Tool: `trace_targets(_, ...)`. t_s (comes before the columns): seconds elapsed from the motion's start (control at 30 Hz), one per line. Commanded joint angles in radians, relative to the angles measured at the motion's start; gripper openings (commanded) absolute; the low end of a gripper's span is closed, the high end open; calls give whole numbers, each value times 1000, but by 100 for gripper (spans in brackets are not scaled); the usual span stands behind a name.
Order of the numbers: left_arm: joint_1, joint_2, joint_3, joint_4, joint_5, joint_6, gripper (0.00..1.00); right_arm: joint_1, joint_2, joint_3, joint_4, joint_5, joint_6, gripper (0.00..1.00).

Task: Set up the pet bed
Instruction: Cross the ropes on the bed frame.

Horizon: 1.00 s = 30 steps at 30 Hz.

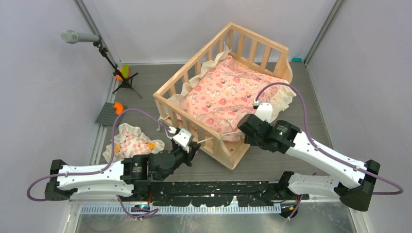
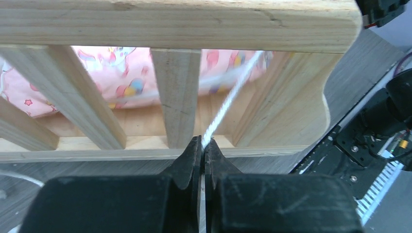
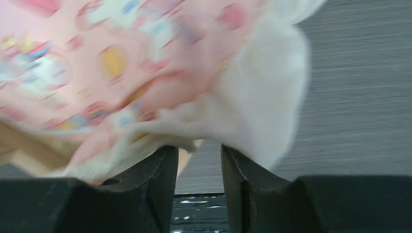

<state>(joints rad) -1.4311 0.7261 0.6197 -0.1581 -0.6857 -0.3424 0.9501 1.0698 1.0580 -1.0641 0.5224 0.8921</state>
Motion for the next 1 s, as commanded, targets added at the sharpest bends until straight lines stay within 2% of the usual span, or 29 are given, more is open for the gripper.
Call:
trace_targets(0.0, 5, -46, 0, -16, -84, -11, 0, -16, 24, 46, -243, 224, 20, 45)
trace_targets(0.13, 7, -53, 8, -42, -99, -12, 0, -16, 31, 61, -271, 248, 21, 47)
trace_targets(0.27, 9, -58, 4, -45, -95, -13, 0, -16, 18, 46, -238, 227, 10, 41)
trace_targets(0.43, 9, -58, -8, -37, -79, -25, 0, -16, -12, 9, -174, 131, -19, 32)
trace_targets(0.53, 9, -48, -7, -31, -70, -27, 0, -16, -55, -12, -159, 53, 21, 36)
trace_targets(0.67, 9, -32, -4, -20, -58, -27, 0, -16, -198, -106, -85, -7, 130, 39)
trace_targets(0.77, 9, -19, -1, -12, -47, -25, 0, -16, -254, -170, -50, -43, 186, 38)
trace_targets(0.97, 9, -17, 2, -18, -37, -28, 0, -16, -245, -247, -42, -114, 236, 32)
